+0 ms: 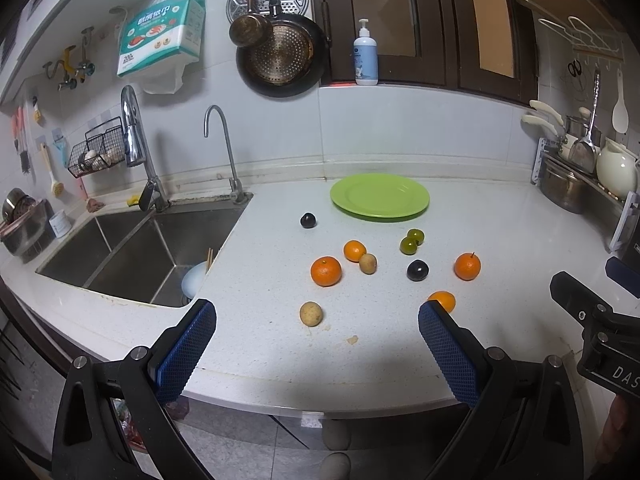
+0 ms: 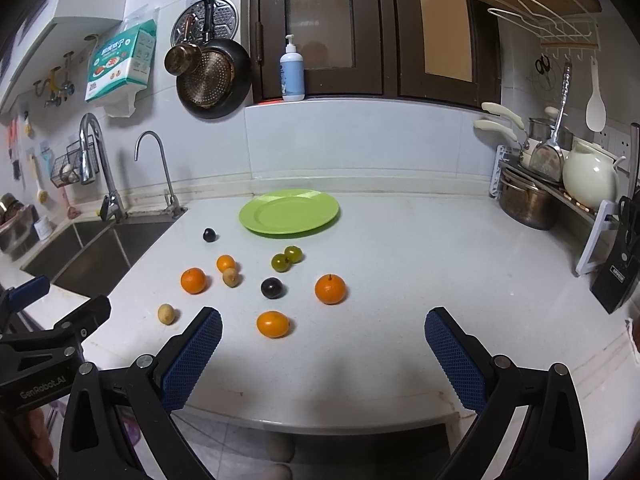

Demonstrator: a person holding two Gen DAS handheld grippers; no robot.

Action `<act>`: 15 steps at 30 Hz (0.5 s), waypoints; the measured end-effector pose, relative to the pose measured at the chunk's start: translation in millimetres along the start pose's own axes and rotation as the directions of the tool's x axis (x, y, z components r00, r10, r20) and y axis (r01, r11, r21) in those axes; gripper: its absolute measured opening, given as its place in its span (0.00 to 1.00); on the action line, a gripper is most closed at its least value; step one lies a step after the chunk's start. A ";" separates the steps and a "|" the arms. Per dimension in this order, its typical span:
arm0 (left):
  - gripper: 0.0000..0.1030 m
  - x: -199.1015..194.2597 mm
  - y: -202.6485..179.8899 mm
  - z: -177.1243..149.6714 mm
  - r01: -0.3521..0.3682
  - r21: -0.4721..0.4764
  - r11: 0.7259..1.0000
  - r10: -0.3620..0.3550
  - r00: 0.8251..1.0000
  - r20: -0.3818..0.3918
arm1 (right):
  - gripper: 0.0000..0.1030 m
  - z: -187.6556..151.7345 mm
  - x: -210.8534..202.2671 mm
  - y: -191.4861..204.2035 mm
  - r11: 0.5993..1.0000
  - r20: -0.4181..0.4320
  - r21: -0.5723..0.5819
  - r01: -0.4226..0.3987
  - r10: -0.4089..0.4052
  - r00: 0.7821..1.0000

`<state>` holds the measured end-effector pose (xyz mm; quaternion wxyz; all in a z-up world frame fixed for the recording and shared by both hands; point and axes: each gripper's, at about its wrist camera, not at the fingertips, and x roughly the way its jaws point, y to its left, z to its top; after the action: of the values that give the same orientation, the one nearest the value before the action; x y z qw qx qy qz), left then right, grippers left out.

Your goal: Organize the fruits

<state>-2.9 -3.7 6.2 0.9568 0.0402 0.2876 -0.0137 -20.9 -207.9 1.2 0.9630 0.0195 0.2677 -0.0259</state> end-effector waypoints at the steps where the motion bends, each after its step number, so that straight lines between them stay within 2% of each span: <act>1: 1.00 0.0 0.4 0.6 0.000 -0.001 1.000 0.000 1.000 0.000 | 0.99 0.1 -0.2 -0.2 1.000 0.001 -0.001 0.000 0.000 1.000; 15: 1.00 0.0 -0.6 -0.7 -0.001 -0.001 1.000 0.001 1.000 0.001 | 0.99 -0.3 -1.5 2.5 1.000 0.004 -0.008 0.000 0.000 1.000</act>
<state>-3.3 -4.2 5.6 0.9569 0.0400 0.2873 -0.0130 -22.1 -205.4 1.7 0.9636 0.0156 0.2656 -0.0247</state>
